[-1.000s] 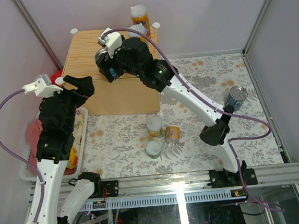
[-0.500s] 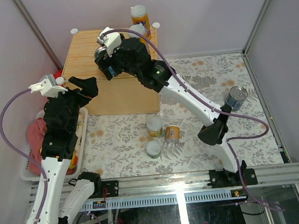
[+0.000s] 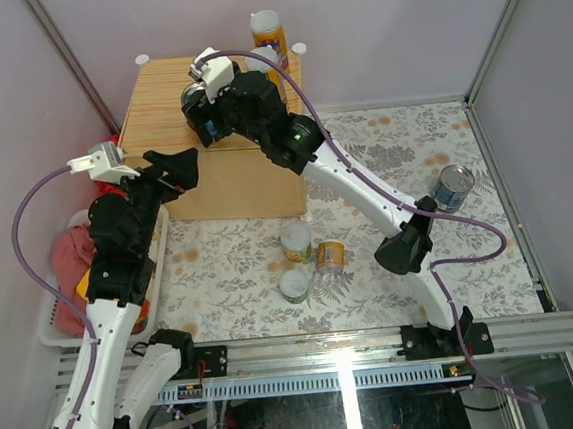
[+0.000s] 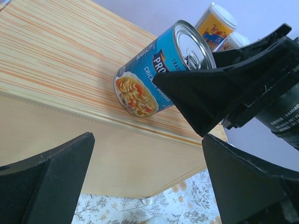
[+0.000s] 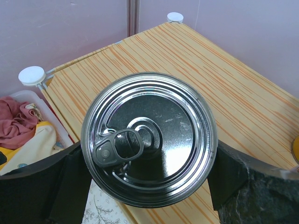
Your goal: Place and organize the canned foods onto the counter
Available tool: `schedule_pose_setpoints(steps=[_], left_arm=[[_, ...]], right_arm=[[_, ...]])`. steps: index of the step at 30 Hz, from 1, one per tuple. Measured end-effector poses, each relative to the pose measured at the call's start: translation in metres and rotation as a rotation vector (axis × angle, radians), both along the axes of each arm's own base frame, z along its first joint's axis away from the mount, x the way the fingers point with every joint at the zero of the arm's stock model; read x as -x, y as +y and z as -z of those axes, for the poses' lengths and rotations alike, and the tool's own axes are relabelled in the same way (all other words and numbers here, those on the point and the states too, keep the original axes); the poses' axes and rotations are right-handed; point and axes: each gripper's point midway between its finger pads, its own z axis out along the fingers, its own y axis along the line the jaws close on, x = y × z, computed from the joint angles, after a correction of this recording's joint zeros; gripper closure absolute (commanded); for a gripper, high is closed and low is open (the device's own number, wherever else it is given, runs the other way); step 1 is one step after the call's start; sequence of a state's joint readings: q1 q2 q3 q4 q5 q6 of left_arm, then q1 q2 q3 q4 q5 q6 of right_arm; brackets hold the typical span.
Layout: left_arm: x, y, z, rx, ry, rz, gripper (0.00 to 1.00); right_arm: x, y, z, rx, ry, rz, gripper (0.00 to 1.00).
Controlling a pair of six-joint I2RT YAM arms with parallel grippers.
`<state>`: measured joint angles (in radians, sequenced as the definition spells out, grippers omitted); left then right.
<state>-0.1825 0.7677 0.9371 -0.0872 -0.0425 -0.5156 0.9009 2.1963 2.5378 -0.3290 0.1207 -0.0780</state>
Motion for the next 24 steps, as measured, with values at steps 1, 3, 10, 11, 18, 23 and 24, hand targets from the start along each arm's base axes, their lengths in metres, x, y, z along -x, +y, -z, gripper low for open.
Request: schedule_pose_setpoints(steps=[1, 3, 10, 11, 18, 23, 24], left_arm=[[0.0, -0.001, 0.0, -0.002, -0.004, 0.006, 0.0], [-0.001, -0.003, -0.002, -0.004, -0.012, 0.014, 0.0], [-0.005, -0.007, -0.004, -0.013, -0.029, 0.036, 0.0], [-0.006, -0.008, -0.004, -0.015, -0.028, 0.039, 0.0], [-0.008, -0.013, -0.002, -0.024, -0.027, 0.064, 0.0], [-0.013, -0.017, -0.002, -0.048, -0.033, 0.087, 0.0], [-0.015, -0.018, -0.001, -0.056, -0.03, 0.092, 0.0]], right_arm=[[-0.001, -0.001, 0.0, -0.003, 0.002, 0.002, 0.07], [-0.002, -0.002, 0.0, -0.008, 0.007, 0.004, 0.02], [-0.011, -0.005, -0.025, -0.091, -0.035, 0.015, 0.01], [-0.012, -0.006, -0.03, -0.107, -0.046, 0.017, 0.01], [-0.015, -0.008, -0.042, -0.15, -0.065, 0.021, 0.0], [-0.008, -0.009, -0.046, -0.161, -0.058, 0.0, 0.01], [-0.005, -0.012, -0.048, -0.161, -0.056, -0.003, 0.01]])
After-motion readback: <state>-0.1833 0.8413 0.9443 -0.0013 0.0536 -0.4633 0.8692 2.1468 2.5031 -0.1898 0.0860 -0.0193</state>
